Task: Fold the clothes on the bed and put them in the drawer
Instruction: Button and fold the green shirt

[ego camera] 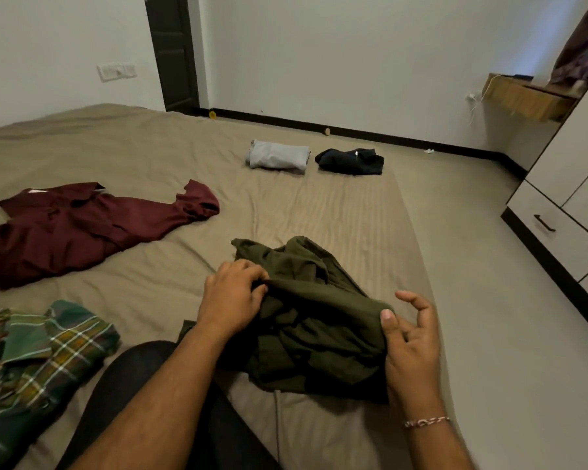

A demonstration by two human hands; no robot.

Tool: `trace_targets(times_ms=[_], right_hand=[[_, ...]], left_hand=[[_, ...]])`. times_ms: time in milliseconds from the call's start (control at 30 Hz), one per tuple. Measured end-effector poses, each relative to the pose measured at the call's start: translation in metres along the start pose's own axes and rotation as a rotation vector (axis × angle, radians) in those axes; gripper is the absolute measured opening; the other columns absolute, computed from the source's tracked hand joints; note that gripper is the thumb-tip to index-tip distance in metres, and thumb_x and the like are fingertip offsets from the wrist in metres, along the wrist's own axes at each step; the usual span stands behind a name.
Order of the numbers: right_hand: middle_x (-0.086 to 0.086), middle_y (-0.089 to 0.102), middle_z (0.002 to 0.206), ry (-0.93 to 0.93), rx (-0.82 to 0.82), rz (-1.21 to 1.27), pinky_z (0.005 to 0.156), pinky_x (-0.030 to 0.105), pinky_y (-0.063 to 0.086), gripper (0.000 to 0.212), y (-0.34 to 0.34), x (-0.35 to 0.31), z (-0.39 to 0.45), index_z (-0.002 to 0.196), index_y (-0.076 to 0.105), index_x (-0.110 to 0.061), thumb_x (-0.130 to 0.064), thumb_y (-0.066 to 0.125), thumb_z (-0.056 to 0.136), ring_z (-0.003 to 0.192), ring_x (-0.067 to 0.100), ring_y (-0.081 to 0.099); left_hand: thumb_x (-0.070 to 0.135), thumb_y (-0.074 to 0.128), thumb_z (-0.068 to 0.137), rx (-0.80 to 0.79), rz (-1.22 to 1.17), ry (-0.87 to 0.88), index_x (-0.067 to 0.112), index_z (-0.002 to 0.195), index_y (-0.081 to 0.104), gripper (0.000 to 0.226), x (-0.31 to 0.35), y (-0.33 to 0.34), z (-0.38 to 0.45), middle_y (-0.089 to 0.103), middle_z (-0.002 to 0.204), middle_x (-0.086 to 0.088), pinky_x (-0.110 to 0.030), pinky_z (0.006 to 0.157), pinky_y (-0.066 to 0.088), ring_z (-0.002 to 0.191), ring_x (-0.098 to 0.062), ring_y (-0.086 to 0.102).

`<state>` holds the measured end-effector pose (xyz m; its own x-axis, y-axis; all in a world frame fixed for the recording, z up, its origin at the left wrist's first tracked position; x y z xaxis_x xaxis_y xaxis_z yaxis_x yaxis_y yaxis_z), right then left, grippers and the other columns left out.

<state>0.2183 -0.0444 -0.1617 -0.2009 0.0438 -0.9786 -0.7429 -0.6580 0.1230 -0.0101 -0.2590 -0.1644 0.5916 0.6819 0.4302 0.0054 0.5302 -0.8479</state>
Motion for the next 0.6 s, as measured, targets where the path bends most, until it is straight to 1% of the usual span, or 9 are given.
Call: trace_targets(times_ms=[67, 133, 233, 300, 367, 433, 500, 533, 600], right_hand=[[0.004, 0.079, 0.102, -0.083, -0.030, -0.067, 0.079, 0.026, 0.060, 0.024, -0.008, -0.004, 0.007, 0.117, 0.070, -0.022, -0.007, 0.057, 0.103, 0.095, 0.020, 0.075], [-0.009, 0.078, 0.109, -0.159, -0.109, -0.238, 0.091, 0.019, 0.055, 0.025, -0.009, -0.006, 0.013, 0.110, 0.077, -0.022, -0.005, 0.062, 0.099, 0.106, 0.012, 0.072], [-0.028, 0.074, 0.109, -0.194, -0.245, -0.454, 0.092, 0.007, 0.047, 0.034, -0.004, -0.005, 0.013, 0.112, 0.076, -0.031, -0.009, 0.079, 0.086, 0.105, -0.006, 0.068], [-0.024, 0.074, 0.106, -0.255, -0.261, -0.584, 0.090, 0.006, 0.046, 0.038, -0.008, -0.007, 0.017, 0.115, 0.076, -0.031, -0.014, 0.084, 0.082, 0.101, -0.008, 0.066], [-0.015, 0.072, 0.097, -0.357, -0.240, -0.716, 0.084, 0.007, 0.045, 0.034, -0.011, -0.012, 0.022, 0.113, 0.078, -0.029, -0.015, 0.083, 0.083, 0.094, -0.006, 0.065], [-0.015, 0.071, 0.092, -0.415, -0.174, -0.771, 0.082, 0.005, 0.044, 0.024, -0.018, -0.017, 0.030, 0.104, 0.080, -0.026, -0.011, 0.081, 0.085, 0.092, -0.008, 0.063], [-0.015, 0.071, 0.090, -0.386, -0.056, -0.741, 0.082, 0.003, 0.043, 0.022, -0.038, -0.020, 0.039, 0.094, 0.078, -0.029, -0.008, 0.080, 0.085, 0.091, -0.011, 0.063], [-0.015, 0.072, 0.090, -0.354, -0.012, -0.721, 0.081, 0.003, 0.043, 0.025, -0.049, -0.019, 0.043, 0.091, 0.077, -0.031, -0.008, 0.081, 0.085, 0.090, -0.010, 0.064], [-0.014, 0.074, 0.090, -0.279, 0.006, -0.692, 0.079, 0.007, 0.048, 0.029, -0.065, -0.009, 0.048, 0.086, 0.075, -0.038, -0.010, 0.082, 0.085, 0.090, -0.002, 0.067]], left_hand=[[0.027, 0.061, 0.097, -0.056, -0.270, 0.030, 0.036, 0.096, 0.060, 0.009, 0.003, -0.003, 0.006, 0.064, 0.095, 0.017, -0.041, 0.086, 0.050, 0.095, -0.010, 0.061], [0.016, 0.061, 0.099, -0.099, -0.481, 0.050, 0.032, 0.094, 0.060, 0.017, 0.007, -0.015, 0.011, 0.066, 0.089, 0.016, -0.033, 0.079, 0.051, 0.085, -0.004, 0.062], [0.012, 0.069, 0.097, -0.180, -0.571, 0.142, 0.026, 0.093, 0.064, 0.015, 0.019, -0.037, 0.012, 0.068, 0.086, 0.015, -0.024, 0.071, 0.050, 0.078, -0.002, 0.063], [0.020, 0.079, 0.091, -0.303, -0.573, 0.153, 0.023, 0.093, 0.067, 0.013, 0.027, -0.046, 0.012, 0.071, 0.083, 0.010, -0.022, 0.067, 0.051, 0.076, -0.004, 0.066], [0.033, 0.091, 0.076, -0.523, -0.450, 0.099, 0.025, 0.101, 0.067, 0.035, 0.028, -0.043, 0.010, 0.072, 0.088, 0.009, -0.020, 0.065, 0.053, 0.078, -0.004, 0.068], [0.045, 0.092, 0.071, -0.697, 0.034, 0.136, 0.034, 0.111, 0.064, 0.050, 0.020, -0.038, 0.009, 0.069, 0.101, 0.012, -0.025, 0.073, 0.053, 0.087, -0.005, 0.065], [0.039, 0.079, 0.085, -0.711, 0.391, 0.166, 0.037, 0.109, 0.064, 0.029, 0.005, -0.039, 0.014, 0.069, 0.099, 0.011, -0.026, 0.068, 0.049, 0.080, -0.006, 0.063], [0.032, 0.073, 0.090, -0.668, 0.411, 0.150, 0.038, 0.104, 0.065, 0.017, -0.001, -0.042, 0.018, 0.070, 0.095, 0.011, -0.026, 0.065, 0.050, 0.074, -0.006, 0.063], [0.017, 0.069, 0.091, -0.574, 0.192, 0.139, 0.037, 0.094, 0.066, 0.021, -0.013, -0.041, 0.021, 0.070, 0.091, 0.011, -0.026, 0.068, 0.052, 0.078, -0.008, 0.065]])
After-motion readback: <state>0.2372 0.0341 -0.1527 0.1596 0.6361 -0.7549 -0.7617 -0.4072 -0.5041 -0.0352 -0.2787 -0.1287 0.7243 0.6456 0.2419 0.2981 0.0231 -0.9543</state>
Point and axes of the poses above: each hand's wrist, its own z-axis towards the middle knuckle, its own y-axis out of the palm, x = y × z, the point moved 10 cm from there along z, towards the middle knuckle
